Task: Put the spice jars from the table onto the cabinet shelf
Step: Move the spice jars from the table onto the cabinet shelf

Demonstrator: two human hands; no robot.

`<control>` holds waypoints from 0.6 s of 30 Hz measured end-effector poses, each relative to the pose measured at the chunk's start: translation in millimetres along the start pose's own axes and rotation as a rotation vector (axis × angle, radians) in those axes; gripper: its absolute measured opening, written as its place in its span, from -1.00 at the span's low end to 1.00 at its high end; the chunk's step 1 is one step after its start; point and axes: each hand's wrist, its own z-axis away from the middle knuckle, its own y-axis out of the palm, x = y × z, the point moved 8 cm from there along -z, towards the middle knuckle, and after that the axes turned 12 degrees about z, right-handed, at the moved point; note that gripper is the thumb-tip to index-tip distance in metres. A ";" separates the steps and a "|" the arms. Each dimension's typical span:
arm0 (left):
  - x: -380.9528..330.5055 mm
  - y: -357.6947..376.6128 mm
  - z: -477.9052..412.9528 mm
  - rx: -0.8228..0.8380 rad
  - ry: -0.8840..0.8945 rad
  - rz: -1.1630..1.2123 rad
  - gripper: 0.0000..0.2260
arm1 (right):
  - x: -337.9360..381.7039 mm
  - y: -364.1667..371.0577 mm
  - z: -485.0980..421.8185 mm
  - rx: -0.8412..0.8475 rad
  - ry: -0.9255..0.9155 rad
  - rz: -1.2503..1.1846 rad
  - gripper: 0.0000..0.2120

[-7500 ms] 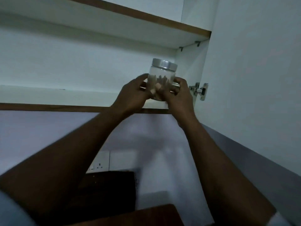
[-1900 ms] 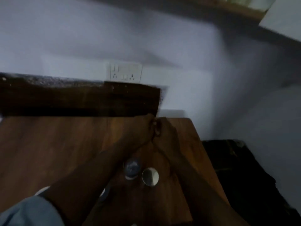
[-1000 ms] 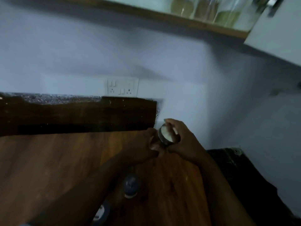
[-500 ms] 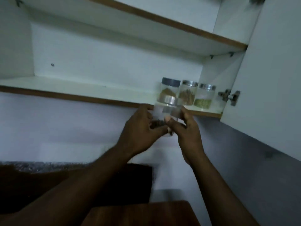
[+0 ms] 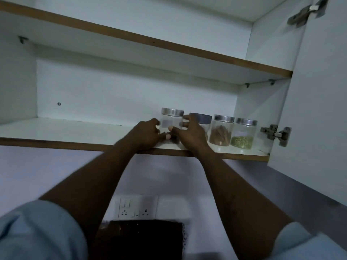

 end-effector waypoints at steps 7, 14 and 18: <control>28.1 7.0 -34.1 0.016 -0.024 -0.200 -0.42 | -1.6 13.8 -15.9 -0.086 0.004 0.110 -0.38; 28.8 30.3 -33.0 0.212 -0.012 -0.529 -0.59 | -8.4 19.2 -11.9 -0.179 0.039 0.281 -0.39; 19.1 27.9 -24.5 0.161 -0.041 -0.525 -0.66 | -13.3 15.4 -7.3 -0.271 0.088 0.325 -0.42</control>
